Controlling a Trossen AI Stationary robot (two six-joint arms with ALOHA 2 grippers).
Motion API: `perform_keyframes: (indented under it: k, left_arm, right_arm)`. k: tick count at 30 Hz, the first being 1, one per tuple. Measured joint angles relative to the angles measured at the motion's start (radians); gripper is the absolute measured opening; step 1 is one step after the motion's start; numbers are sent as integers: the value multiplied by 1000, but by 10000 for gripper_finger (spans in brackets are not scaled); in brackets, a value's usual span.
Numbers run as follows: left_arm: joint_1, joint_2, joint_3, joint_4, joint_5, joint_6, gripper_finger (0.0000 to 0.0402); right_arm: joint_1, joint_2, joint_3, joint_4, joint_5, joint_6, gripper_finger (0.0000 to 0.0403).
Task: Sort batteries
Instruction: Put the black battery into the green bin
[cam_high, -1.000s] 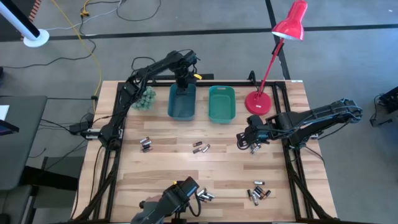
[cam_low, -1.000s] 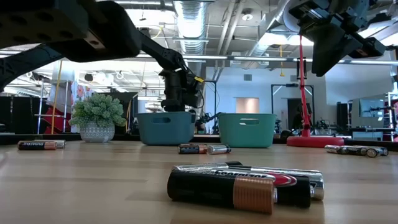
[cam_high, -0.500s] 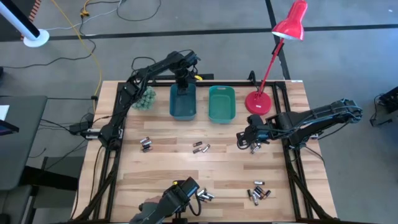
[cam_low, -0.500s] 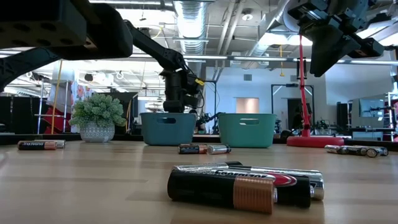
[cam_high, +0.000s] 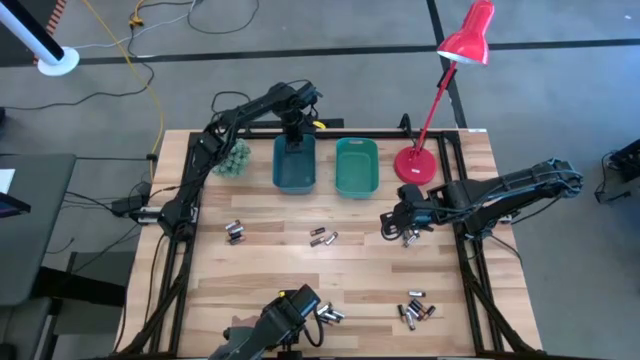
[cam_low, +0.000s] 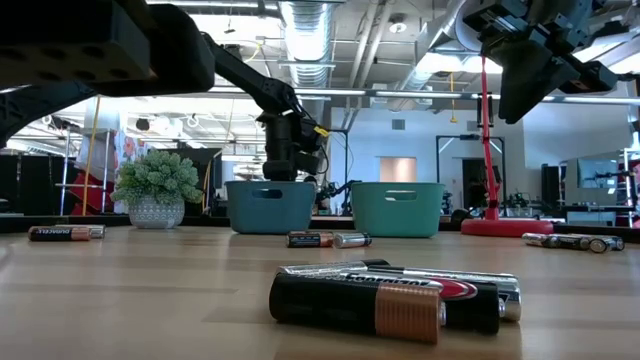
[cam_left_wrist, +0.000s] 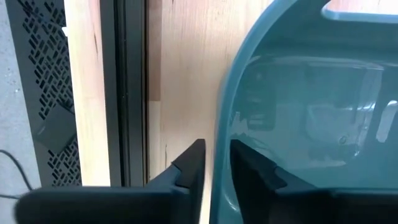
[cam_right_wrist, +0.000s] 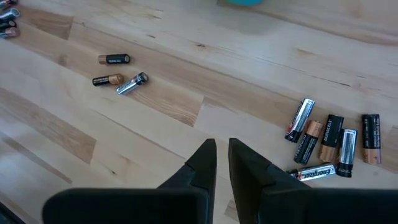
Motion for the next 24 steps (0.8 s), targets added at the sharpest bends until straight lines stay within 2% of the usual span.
perform_keyframes:
  k: [7,17,24]
  left_arm:
    - [0,0,3,-8,0,-26,119]
    - [0,-2,144,-97,0,-56,123]
    - [0,-96,130,-155,-1,-95,123]
  right_arm:
    - [0,0,0,0,0,-17,63]
    - [0,0,0,0,-1,-23,63]
    - [0,0,0,0,-2,-23,63]
